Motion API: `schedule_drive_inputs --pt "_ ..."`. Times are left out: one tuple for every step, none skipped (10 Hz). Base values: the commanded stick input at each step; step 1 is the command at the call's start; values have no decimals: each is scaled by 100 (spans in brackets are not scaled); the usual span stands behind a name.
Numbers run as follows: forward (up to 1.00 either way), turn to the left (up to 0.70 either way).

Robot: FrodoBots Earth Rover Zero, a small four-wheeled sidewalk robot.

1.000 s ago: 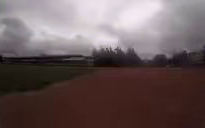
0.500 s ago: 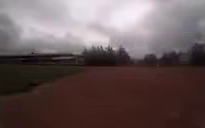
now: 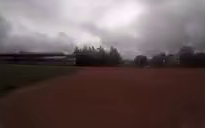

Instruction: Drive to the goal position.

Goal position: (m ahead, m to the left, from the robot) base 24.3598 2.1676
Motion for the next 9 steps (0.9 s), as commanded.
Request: schedule_drive_inputs --pt "70 0" --pt "70 0" --pt "70 0" --pt "70 0" --pt "70 0" --pt "70 0" --pt "70 0" --pt "70 0" --pt "70 0"
